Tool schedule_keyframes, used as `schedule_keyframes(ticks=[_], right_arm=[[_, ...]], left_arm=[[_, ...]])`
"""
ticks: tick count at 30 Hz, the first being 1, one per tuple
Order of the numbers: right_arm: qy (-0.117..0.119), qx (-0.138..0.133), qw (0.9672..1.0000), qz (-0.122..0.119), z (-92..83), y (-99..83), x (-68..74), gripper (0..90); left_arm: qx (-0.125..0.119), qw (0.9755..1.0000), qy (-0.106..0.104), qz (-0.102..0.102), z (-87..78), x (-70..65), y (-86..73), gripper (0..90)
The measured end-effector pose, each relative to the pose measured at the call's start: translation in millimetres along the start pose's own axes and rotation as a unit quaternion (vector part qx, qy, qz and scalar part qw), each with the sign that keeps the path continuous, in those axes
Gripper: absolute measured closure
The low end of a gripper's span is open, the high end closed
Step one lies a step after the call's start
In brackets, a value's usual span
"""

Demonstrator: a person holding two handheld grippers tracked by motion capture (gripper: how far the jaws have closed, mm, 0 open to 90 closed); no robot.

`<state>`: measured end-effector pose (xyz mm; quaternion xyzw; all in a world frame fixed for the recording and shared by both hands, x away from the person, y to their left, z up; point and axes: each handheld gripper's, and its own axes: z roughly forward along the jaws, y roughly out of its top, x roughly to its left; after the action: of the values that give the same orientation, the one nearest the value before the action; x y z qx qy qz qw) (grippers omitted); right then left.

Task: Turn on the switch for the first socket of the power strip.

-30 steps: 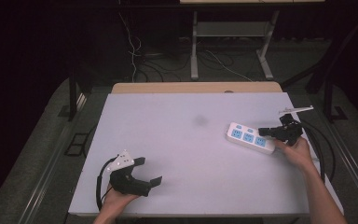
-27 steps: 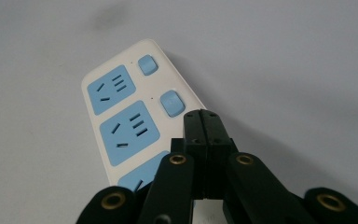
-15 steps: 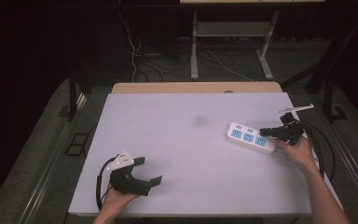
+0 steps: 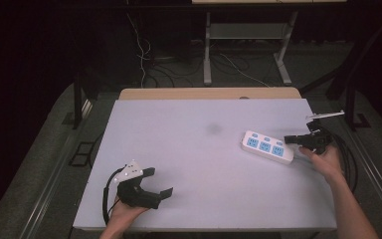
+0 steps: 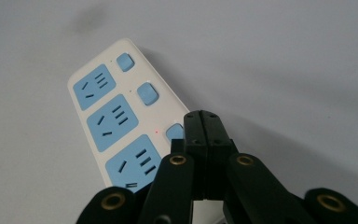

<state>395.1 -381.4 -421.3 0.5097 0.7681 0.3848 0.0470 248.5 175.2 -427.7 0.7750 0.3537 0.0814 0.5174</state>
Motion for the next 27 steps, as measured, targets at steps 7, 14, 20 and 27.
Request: schedule_keyframes(ticks=[7,14,20,27], right_arm=[[-0.017,0.0,0.9999,-0.004,-9.2,1.3,7.8,90.0],[-0.026,-0.01,0.9996,0.0,-20.1,4.1,16.5,90.0],[-0.03,-0.008,0.9995,-0.003,-25.0,4.2,25.0,90.0],[-0.023,-0.013,0.9995,-0.014,-33.1,2.8,38.7,89.7]], left_arm=[[0.0,1.0,-0.005,0.001,0.7,-0.7,0.2,0.0],[0.001,1.0,-0.008,0.003,1.3,-1.8,0.5,0.0],[-0.002,1.0,-0.007,0.001,-0.1,-1.5,0.5,0.0],[-0.003,1.0,-0.007,0.003,-0.3,-2.2,0.6,0.0]])
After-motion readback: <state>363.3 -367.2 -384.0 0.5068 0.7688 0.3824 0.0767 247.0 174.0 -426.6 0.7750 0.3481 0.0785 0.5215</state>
